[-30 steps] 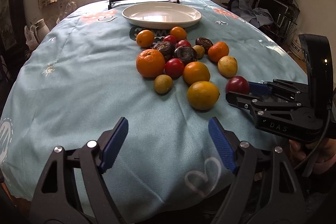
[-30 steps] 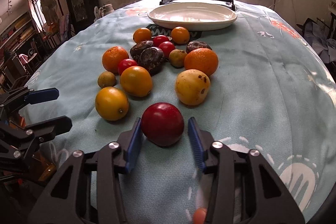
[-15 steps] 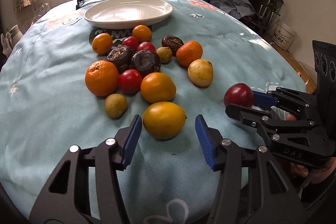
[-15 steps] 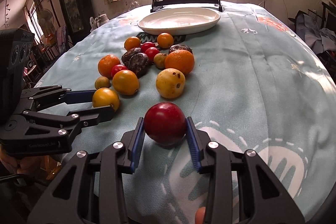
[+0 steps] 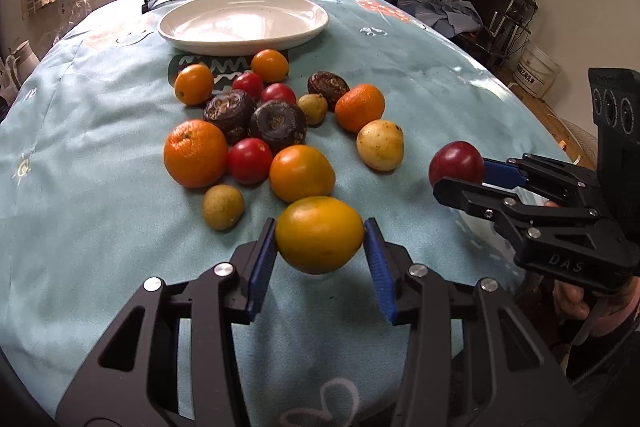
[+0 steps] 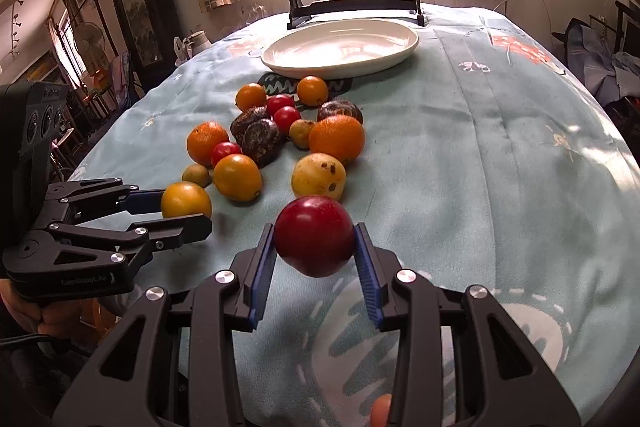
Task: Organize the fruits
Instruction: 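Carry both fruits to the white plate and open both tools to release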
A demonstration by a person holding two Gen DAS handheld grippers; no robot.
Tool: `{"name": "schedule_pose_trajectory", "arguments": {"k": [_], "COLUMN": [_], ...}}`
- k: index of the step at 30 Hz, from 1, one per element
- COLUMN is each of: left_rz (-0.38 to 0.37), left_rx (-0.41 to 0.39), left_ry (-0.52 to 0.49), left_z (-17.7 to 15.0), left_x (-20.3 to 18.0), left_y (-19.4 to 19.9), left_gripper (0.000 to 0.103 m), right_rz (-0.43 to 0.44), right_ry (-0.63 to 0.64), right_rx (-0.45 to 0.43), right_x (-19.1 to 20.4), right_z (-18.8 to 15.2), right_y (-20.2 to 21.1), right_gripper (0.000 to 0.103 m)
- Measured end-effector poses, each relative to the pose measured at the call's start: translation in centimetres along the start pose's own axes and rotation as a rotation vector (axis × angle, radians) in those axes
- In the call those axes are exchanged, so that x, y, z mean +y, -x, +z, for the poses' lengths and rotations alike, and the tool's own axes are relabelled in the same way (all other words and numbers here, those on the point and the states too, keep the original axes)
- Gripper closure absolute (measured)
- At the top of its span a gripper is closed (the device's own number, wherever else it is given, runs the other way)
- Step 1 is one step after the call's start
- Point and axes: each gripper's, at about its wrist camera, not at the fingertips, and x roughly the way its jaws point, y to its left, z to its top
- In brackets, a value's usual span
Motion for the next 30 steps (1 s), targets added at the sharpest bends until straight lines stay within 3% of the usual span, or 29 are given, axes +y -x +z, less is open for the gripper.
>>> {"name": "schedule_pose_trajectory", "arguments": {"k": [4, 9, 13, 17, 23, 30], "left_rz": [-0.044, -0.019, 0.030, 0.086, 0.102, 0.129], "left_rx": [-0.046, -0.095, -0.109, -0.054, 0.055, 0.133], "left_ry": [0.008, 0.030, 0.030, 0.034, 0.073, 0.075], "left_z": [2.9, 8.9, 14.5, 18.9, 21.7, 21.5], "left_x": [1.5, 4.4, 7.0, 9.5, 12.3, 13.3], "left_y": [1.8, 1.6, -0.9, -5.9, -12.5, -16.2], "left_gripper": [0.059, 0.059, 0.059, 0.058, 0.058, 0.058], "right_rz": [-0.018, -0.072, -0.052, -0.050, -0.062, -0.082], "right_ry": [0.024, 0.062, 0.041, 0.005, 0.002, 0.039], "right_rx": [-0.032, -0.067, -0.082, -0.028, 0.109, 0.174], "right_x": [0.2, 0.0, -1.4, -3.4, -5.1, -4.8], "right_z": [3.7, 9.4, 14.4, 18.8, 21.1, 20.6], "right_y": [0.1, -2.2, -5.8, -11.3, -18.7, -21.6], "right_gripper": [0.064, 0.064, 0.064, 0.064, 0.064, 0.063]}}
